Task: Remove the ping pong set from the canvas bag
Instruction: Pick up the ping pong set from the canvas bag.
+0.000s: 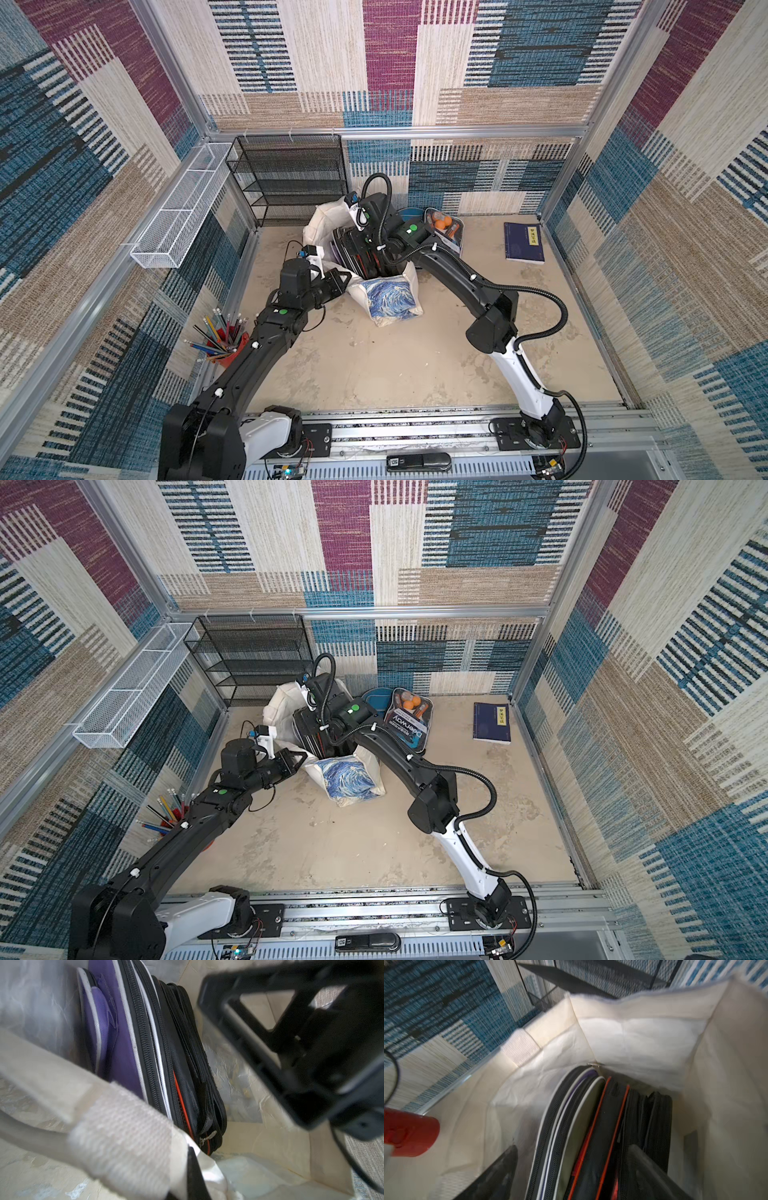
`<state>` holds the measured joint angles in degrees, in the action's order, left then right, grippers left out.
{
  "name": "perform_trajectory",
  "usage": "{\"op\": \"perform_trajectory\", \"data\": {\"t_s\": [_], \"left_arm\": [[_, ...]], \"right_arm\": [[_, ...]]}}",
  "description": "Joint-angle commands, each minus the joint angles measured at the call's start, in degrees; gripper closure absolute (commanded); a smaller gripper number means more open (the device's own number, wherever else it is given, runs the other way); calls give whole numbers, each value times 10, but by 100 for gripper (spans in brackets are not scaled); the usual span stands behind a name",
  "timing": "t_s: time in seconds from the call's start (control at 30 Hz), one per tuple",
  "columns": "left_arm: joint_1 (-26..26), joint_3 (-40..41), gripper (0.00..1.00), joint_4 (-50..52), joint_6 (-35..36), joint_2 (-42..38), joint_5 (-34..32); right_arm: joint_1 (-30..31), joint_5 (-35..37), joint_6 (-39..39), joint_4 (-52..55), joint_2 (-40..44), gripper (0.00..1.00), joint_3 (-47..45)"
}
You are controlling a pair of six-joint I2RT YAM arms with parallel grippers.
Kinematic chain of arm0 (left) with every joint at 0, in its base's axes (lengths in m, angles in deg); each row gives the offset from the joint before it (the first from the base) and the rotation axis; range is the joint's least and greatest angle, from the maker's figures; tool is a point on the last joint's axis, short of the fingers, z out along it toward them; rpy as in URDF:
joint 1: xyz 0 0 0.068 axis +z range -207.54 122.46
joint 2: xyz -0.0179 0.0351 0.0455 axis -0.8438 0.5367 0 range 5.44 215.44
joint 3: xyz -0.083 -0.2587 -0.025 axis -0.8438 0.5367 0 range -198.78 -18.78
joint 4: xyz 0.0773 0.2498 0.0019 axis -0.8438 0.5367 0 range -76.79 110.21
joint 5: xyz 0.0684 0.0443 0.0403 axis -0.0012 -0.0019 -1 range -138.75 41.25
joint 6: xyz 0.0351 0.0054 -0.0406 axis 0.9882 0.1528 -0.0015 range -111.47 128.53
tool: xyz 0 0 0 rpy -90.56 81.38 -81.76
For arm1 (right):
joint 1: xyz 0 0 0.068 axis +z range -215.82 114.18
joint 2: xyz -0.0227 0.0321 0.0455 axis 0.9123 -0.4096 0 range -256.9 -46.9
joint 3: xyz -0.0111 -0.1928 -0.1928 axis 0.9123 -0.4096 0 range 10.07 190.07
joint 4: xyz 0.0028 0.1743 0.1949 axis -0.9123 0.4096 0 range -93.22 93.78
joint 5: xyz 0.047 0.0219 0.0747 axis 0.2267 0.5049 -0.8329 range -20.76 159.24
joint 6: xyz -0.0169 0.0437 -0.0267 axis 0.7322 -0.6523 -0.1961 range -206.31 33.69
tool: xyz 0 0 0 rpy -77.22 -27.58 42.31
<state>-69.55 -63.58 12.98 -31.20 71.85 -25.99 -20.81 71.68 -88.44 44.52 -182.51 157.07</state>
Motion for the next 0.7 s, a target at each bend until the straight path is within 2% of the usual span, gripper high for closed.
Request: {"op": "perform_trajectory", "data": {"t_s": [0.0,0.3,0.67], "left_arm": [[0,-2,100,-29,1,-2,5],[0,1,100,-25,4,-2,1],[1,4,100,-32,3,3,-1]], "right_arm": [[-14,37,-17,10,-2,20,-12],[-69,57,-25,14,-13,31,-20],[-81,73,-17,4,-46,39,-20]]}}
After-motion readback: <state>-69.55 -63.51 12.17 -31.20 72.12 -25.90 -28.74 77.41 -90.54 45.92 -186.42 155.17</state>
